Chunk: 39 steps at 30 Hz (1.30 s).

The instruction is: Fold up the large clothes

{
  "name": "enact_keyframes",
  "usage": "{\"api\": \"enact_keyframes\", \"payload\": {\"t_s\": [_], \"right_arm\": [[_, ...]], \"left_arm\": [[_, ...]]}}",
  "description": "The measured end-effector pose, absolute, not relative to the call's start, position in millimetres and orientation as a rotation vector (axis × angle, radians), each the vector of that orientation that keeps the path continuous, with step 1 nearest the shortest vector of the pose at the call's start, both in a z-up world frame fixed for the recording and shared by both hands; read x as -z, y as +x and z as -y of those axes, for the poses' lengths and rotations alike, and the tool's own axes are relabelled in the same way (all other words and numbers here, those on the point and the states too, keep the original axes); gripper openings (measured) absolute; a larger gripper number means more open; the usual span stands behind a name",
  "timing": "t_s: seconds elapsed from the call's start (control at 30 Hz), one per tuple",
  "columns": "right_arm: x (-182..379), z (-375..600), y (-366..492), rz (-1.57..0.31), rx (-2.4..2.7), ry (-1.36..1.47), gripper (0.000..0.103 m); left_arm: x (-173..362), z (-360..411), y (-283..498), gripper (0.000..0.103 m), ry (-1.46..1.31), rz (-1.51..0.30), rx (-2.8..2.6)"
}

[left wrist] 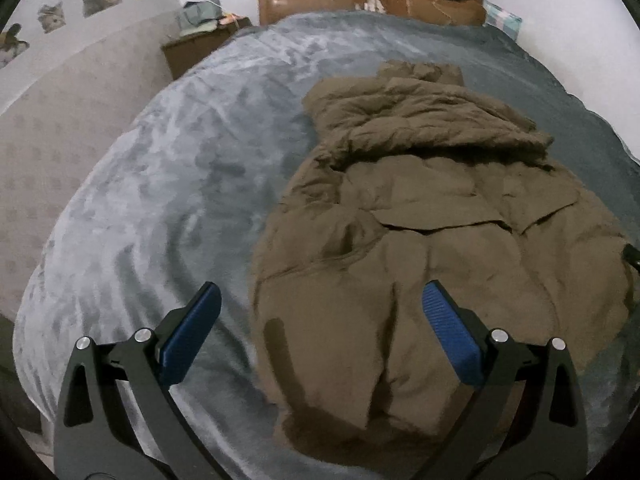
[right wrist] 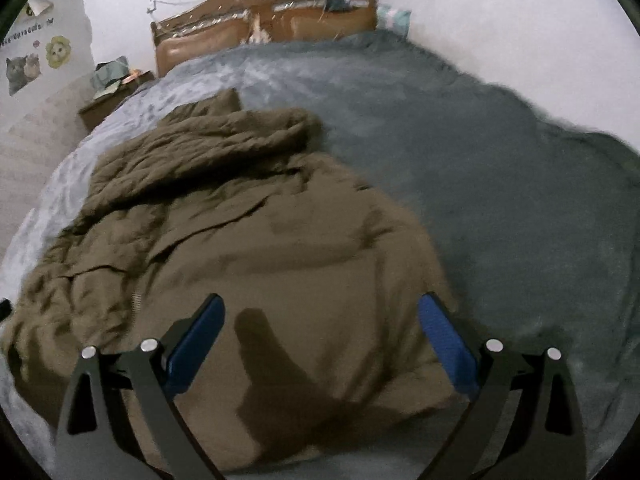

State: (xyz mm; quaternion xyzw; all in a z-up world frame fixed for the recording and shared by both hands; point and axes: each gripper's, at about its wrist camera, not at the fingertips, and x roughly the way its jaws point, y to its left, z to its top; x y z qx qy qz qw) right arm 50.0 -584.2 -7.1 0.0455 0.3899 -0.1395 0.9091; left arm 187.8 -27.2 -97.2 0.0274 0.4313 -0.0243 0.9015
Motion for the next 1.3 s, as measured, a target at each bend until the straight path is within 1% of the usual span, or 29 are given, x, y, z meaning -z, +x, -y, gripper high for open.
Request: {"api": "enact_keyframes", "payload": {"t_s": [0.03,0.1,0.17,0.23,0.3,0.33,0.37,0.4,0.47,0.5,0.57,0.67,0.73,0.77,0.8,0.87,0.9,1.03,1.27,1.3], "right_arm": [[5.6,590.9,44.8,-0.793,0.290,0.108,0.098],[3.0,605.9,35.9,-0.774,0.273,0.164,0.098],[3.1,618.0,30.5,-0.771,0.267,0.203,0.098],[7.4,624.4,30.0,-0.786,0.256,0.214,0.098],[10.1,624.5,29.3,-0.779,0.227,0.195,0.096],[11.6,623.0,29.8,-0.779,0.218,0.183,0.089],[13.9,622.3,30.9,-0.790,0.213,0.169,0.075],[19.1,622.6,34.0,-0.812,0.206,0.159,0.069],[32.3,626.6,39.1,-0.848,0.180,0.172,0.046],[36.9,628.3,39.0,-0.860,0.171,0.179,0.042],[44.8,628.6,38.3,-0.875,0.155,0.165,0.040],[56.9,625.0,39.3,-0.898,0.132,0.097,0.040],[64.8,622.7,41.1,-0.913,0.128,0.062,0.040],[66.1,621.6,40.7,-0.906,0.130,0.043,0.042],[65.6,620.4,39.8,-0.898,0.141,0.034,0.046],[62.1,621.0,35.7,-0.861,0.210,-0.002,0.073],[59.6,623.8,31.9,-0.841,0.226,-0.006,0.077],[61.2,639.0,26.2,-0.854,0.206,0.060,0.085],[82.6,661.3,24.5,-0.953,0.076,0.269,0.086],[86.5,661.5,25.5,-0.967,0.062,0.292,0.086]], "left_arm": [[97.3,25.2,186.2,0.100,0.053,-0.888,0.043],[98.9,17.9,181.9,0.095,0.031,-0.883,0.031],[103.1,11.5,180.0,0.093,-0.001,-0.900,0.041],[108.7,7.5,179.0,0.088,-0.019,-0.911,0.039],[113.4,6.5,178.5,0.072,-0.021,-0.920,0.045],[116.3,6.2,178.8,0.068,-0.027,-0.932,0.054],[120.9,5.3,179.8,0.062,-0.043,-0.952,0.070],[124.5,4.5,180.7,0.060,-0.055,-0.964,0.075],[135.3,2.6,183.4,0.060,-0.073,-0.987,0.070],[140.4,2.2,185.4,0.060,-0.075,-0.999,0.064],[151.8,2.0,188.4,0.060,-0.061,-1.018,0.056],[167.8,2.9,191.3,0.062,-0.025,-1.034,0.048],[178.7,0.8,194.4,0.068,-0.034,-1.045,0.044],[181.6,-0.4,194.9,0.074,-0.040,-1.047,0.039],[183.9,-1.8,194.9,0.079,-0.047,-1.048,0.033],[185.1,-8.6,193.1,0.083,-0.086,-1.045,0.030],[184.1,-12.4,191.9,0.086,-0.105,-1.042,0.028],[177.0,-24.7,184.4,0.089,-0.161,-1.027,0.039],[175.6,-30.9,164.1,0.091,-0.203,-1.035,0.097],[175.9,-30.4,164.0,0.093,-0.199,-1.035,0.102]]}}
